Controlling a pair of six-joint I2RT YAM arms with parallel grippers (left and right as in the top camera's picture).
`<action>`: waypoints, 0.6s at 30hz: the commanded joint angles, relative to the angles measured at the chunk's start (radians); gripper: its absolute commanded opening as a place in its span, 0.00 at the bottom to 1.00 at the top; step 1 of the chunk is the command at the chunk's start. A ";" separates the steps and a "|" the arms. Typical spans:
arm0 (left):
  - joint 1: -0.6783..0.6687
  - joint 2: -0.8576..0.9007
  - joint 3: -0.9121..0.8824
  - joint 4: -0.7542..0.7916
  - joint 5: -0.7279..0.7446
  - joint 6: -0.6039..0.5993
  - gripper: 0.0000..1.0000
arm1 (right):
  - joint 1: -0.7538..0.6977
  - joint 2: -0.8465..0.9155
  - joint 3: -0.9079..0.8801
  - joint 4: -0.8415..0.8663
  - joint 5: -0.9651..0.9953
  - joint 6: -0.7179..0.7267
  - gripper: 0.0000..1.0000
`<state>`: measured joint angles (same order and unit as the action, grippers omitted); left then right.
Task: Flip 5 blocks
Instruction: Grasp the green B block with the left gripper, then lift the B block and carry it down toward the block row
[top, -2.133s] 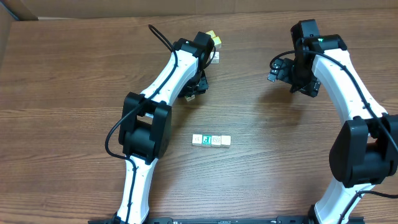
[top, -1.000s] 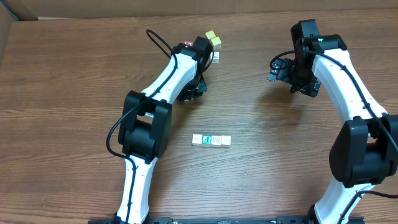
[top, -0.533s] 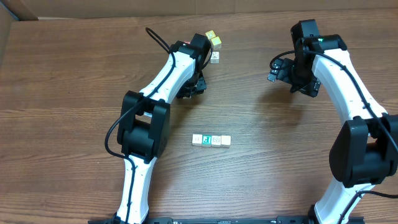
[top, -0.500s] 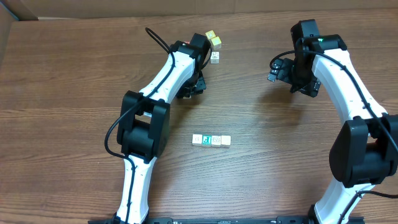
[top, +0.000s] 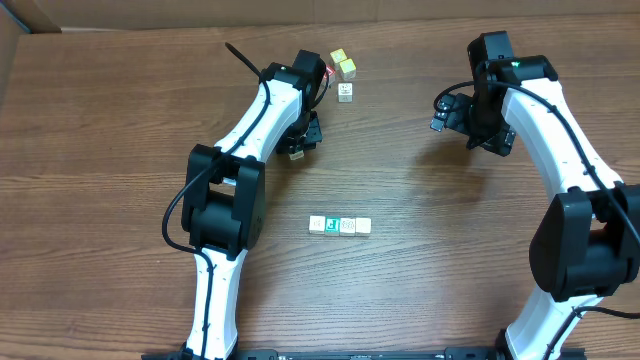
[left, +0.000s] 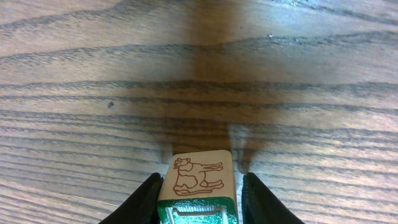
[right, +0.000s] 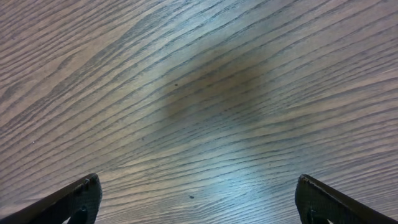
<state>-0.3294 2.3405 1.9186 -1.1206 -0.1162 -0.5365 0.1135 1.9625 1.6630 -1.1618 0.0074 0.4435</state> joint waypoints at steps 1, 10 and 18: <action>0.002 0.000 0.024 -0.002 0.024 0.040 0.31 | -0.001 -0.016 0.014 0.005 0.006 -0.006 1.00; 0.002 -0.068 0.024 -0.030 0.040 0.043 0.24 | -0.001 -0.016 0.014 0.005 0.006 -0.006 1.00; -0.001 -0.240 0.024 -0.153 0.040 0.043 0.25 | -0.001 -0.016 0.014 0.005 0.006 -0.006 1.00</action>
<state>-0.3294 2.2097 1.9186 -1.2442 -0.0853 -0.5125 0.1135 1.9625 1.6630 -1.1614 0.0074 0.4435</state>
